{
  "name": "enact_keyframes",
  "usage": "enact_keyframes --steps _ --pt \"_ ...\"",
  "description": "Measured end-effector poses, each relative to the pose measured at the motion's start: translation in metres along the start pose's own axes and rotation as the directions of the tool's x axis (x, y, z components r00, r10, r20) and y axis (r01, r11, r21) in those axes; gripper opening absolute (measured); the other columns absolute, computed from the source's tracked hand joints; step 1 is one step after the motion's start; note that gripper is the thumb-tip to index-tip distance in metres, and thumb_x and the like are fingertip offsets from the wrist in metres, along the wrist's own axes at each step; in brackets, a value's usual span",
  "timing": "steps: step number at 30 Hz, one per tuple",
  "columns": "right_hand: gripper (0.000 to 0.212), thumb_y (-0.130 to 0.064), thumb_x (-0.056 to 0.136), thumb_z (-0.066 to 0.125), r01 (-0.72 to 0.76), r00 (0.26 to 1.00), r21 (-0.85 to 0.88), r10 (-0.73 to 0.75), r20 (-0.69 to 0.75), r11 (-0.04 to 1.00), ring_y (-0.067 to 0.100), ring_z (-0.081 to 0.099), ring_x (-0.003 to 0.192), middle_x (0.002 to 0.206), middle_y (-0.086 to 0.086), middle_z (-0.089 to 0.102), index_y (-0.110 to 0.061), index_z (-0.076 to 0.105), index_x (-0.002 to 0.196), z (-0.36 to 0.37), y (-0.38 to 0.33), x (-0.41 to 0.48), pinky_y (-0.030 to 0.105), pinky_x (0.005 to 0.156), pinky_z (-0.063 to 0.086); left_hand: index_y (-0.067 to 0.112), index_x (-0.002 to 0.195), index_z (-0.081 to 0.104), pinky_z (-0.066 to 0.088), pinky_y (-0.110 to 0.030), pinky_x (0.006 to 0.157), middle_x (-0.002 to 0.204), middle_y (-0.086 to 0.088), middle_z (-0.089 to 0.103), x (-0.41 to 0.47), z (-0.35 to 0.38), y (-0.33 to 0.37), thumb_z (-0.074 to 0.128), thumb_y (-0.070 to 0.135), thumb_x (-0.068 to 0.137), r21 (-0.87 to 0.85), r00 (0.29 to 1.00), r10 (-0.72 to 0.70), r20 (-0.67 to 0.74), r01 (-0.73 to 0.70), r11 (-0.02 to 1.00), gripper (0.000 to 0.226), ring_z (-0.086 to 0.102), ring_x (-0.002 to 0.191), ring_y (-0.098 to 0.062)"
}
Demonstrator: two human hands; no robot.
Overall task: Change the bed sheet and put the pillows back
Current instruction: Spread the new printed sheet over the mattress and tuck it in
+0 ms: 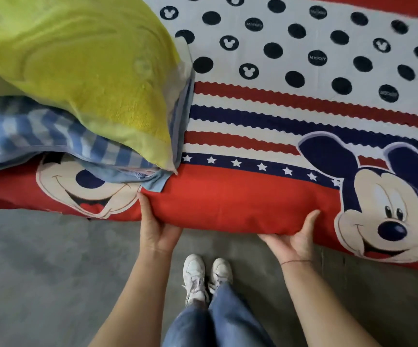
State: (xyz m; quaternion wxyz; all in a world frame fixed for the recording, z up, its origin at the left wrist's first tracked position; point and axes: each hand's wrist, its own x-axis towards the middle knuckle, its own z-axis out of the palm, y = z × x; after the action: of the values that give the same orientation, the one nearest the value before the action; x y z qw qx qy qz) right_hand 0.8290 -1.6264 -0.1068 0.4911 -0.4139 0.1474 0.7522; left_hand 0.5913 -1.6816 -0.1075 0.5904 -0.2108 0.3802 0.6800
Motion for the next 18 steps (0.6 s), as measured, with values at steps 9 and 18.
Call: enact_keyframes --steps 9,18 --pt "0.112 -0.051 0.018 0.095 0.101 0.994 -0.005 -0.101 -0.039 0.995 0.029 0.066 0.106 0.121 0.005 0.068 -0.022 0.064 0.122 -0.018 0.009 0.014 0.059 0.085 0.05 0.023 0.124 0.068 0.044 -0.049 0.102 0.134 -0.005 0.061 0.033 -0.03 -0.01 0.092 0.057 0.041 -0.022 0.992 0.004 0.123 -0.002 1.0 0.092 0.057 0.124 -0.021" --pt "0.129 -0.058 -0.004 0.089 0.038 0.94 -0.127 -0.078 -0.332 0.991 0.025 0.058 0.108 0.131 0.007 0.058 -0.019 0.059 0.115 -0.027 0.015 0.006 0.048 0.094 0.042 0.019 0.127 0.061 0.061 -0.033 0.075 0.111 -0.002 0.072 0.018 -0.053 0.007 0.061 0.052 0.074 0.2 0.983 -0.103 -0.15 0.133 0.971 0.062 0.071 0.093 -0.015"
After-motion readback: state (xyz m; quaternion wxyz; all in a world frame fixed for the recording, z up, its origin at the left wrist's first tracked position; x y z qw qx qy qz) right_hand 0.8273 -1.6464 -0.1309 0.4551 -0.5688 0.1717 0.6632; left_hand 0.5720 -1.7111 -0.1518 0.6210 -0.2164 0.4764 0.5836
